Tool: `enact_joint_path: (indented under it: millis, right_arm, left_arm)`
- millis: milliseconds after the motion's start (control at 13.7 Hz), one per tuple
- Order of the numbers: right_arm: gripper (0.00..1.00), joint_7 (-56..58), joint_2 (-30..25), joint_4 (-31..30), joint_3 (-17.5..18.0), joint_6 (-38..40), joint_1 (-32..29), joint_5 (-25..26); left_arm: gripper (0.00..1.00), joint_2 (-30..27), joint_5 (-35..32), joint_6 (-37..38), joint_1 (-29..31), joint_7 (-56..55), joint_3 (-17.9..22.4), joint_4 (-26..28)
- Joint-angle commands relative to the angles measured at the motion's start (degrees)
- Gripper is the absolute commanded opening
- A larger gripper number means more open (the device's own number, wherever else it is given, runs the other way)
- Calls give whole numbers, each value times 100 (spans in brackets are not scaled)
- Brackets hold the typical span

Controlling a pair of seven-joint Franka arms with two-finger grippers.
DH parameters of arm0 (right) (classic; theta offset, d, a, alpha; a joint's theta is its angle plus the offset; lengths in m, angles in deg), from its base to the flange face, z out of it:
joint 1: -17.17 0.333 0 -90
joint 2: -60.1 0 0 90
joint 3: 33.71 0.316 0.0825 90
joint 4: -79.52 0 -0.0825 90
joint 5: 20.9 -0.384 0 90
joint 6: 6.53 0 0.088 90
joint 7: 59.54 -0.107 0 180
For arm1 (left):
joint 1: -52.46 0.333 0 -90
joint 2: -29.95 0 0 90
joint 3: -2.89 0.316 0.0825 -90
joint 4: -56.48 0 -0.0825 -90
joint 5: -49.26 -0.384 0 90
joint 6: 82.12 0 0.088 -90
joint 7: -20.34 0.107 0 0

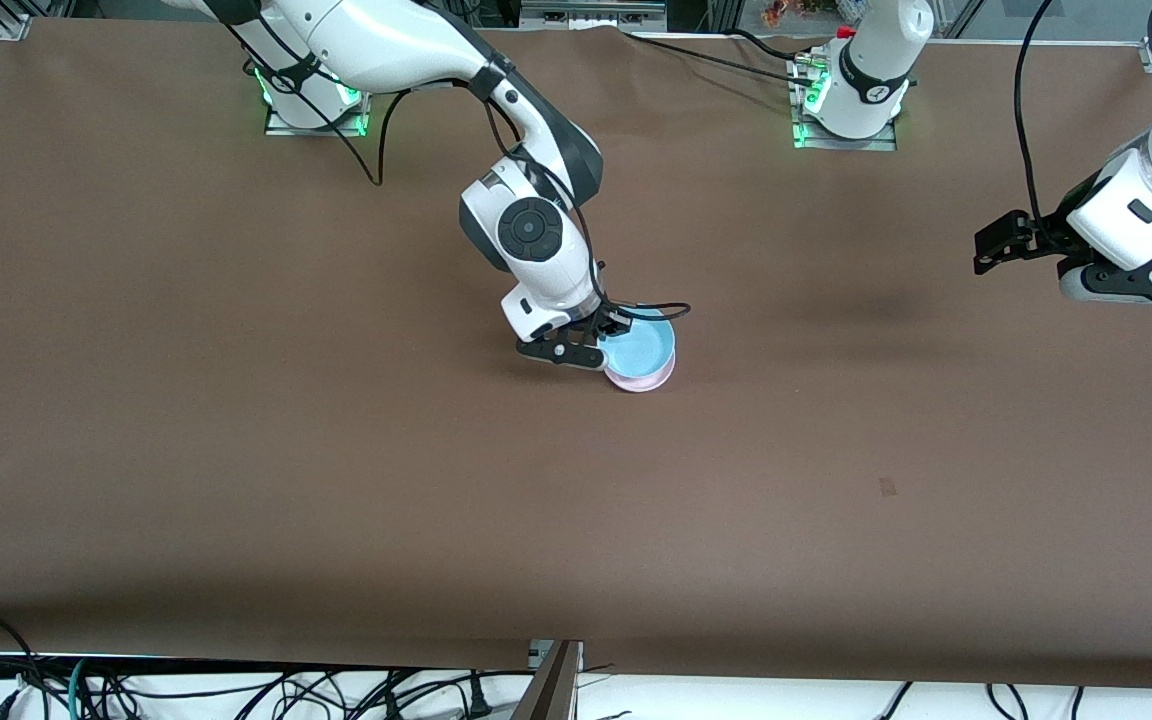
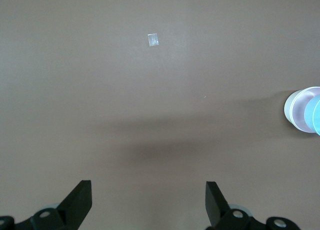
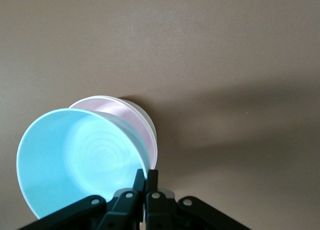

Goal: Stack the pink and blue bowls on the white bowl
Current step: 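Lower the blue bowl into the pink bowl and open the right gripper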

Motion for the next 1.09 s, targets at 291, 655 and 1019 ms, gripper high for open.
enact_joint_path:
  millis: [291, 655, 1019]
  right_arm:
    - [0, -150, 68, -1, -37, -87, 72, 183]
    - [0, -229, 77, 8, -20, -87, 72, 166]
    - [0, -229, 112, 17, -11, -227, 116, 157]
  left_arm:
    - [100, -47, 26, 121, 49, 44, 30, 22]
    - [100, -47, 26, 130, 58, 35, 30, 22]
    - [100, -47, 26, 173, 102, 36, 30, 22]
